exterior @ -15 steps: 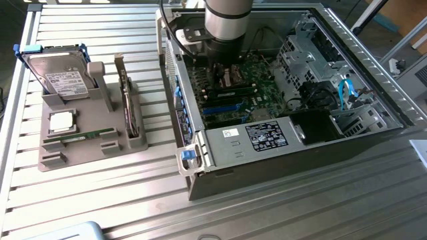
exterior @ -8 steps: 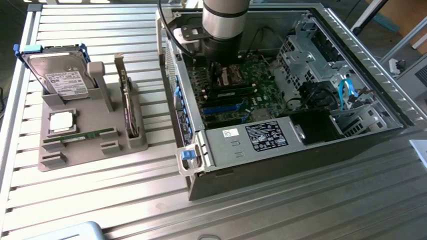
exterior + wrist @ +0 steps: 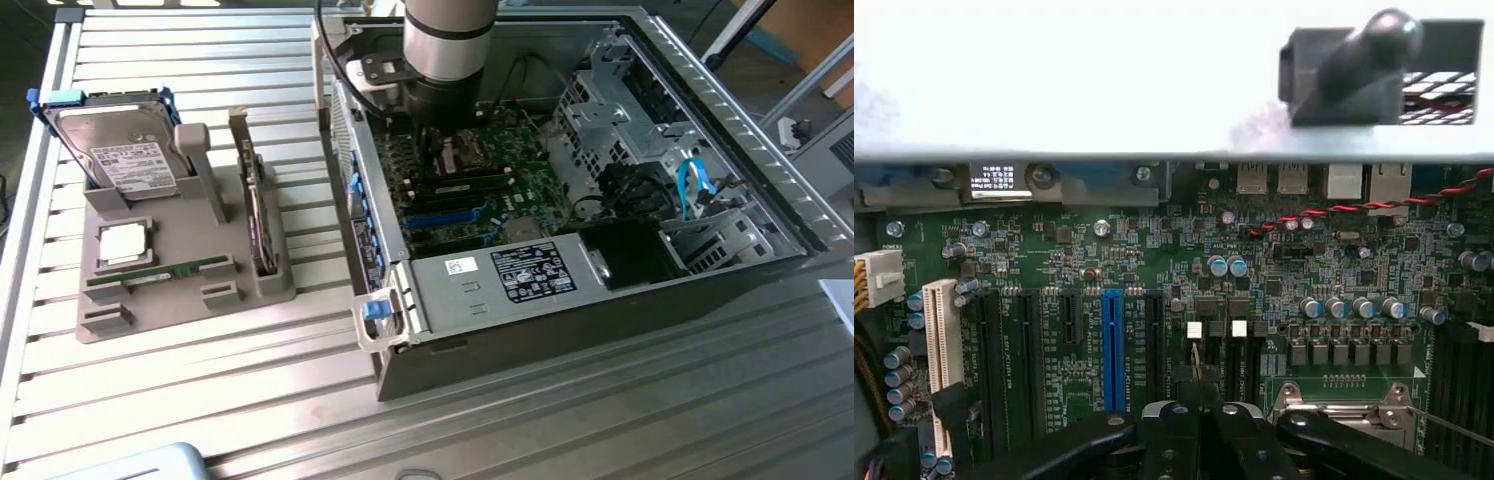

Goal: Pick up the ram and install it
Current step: 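Press down the ram until it locks into place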

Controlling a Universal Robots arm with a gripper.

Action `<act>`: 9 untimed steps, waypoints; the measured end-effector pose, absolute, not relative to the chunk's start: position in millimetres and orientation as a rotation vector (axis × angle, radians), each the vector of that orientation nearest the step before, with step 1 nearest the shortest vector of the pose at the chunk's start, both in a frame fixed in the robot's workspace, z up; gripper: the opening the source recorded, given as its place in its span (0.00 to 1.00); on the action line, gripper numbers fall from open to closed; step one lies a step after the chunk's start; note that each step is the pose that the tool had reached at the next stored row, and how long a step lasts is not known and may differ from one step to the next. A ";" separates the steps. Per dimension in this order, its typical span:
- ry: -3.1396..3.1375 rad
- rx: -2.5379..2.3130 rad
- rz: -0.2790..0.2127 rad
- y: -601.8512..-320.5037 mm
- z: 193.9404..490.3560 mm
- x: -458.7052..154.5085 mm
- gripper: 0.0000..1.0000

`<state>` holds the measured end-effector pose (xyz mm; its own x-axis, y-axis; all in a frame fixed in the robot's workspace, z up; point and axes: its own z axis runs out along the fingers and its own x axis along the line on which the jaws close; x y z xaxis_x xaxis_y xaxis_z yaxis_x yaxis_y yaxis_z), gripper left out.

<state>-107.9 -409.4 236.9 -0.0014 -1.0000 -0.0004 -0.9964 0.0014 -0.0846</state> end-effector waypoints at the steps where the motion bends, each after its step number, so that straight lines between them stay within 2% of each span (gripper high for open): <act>1: 2.179 -2.176 -0.092 -409.4 236.4 -108.0 0.10; 9: 2.179 -2.176 -0.092 -409.5 233.7 -109.1 0.10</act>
<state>-109.1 -409.5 233.7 -0.0013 -1.0000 -0.0004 -0.9964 0.0014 -0.0846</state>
